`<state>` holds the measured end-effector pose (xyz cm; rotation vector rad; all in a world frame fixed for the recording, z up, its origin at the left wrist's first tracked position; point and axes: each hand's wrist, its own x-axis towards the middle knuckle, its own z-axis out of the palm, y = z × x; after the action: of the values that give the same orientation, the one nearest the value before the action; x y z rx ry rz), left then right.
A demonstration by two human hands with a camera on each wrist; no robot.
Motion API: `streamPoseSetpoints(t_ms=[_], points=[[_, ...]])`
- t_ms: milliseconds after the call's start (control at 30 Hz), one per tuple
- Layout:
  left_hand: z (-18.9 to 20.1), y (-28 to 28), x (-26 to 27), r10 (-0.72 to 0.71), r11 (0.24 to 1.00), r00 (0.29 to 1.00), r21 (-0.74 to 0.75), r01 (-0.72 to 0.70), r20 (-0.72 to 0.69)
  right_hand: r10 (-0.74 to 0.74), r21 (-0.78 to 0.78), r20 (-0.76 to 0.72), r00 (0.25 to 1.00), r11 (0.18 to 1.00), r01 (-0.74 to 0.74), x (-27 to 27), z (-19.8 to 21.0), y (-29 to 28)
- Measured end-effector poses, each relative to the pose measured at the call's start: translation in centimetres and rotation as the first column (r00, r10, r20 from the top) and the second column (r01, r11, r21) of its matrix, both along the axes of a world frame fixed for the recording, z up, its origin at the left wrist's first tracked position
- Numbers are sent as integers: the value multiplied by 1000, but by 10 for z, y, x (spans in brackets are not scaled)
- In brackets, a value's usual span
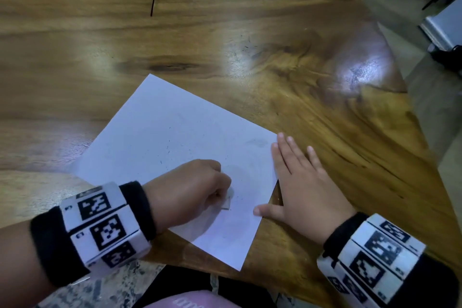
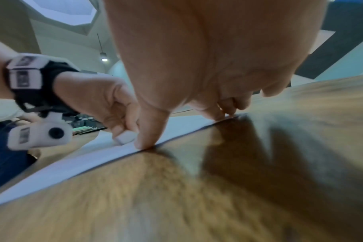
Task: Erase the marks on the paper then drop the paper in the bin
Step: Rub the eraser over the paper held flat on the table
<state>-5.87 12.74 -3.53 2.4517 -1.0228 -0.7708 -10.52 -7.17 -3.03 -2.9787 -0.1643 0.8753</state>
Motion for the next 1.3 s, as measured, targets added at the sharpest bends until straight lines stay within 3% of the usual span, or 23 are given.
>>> streamPoseSetpoints(t_ms=[133,367,600,800,967,1033,1300], points=[[11,-22,21,-83,991,997,103,84,-10,-29,38,1,1000,999,29,-2,-4,1],[7,-77,49,137,990,985,-27,-135,102,-39,73,-14,999,997,40,-3,-6,0],[3,-42,22,-139,990,990,37,139,12,-42,79,-8,999,996,43,-3,-5,-1],[5,-76,51,78,996,984,-47,-71,163,-33,50,-20,999,998,34,-2,-3,1],[1,-36,20,-227,974,974,3,227,1,-34,60,-17,999,998,35,-2,-4,0],[1,-28,16,-274,961,961,32,275,-36,-31,61,-17,999,998,32,-2,-4,1],[4,-71,57,-18,1000,987,-19,21,161,-30,49,-29,999,998,31,-2,-2,2]])
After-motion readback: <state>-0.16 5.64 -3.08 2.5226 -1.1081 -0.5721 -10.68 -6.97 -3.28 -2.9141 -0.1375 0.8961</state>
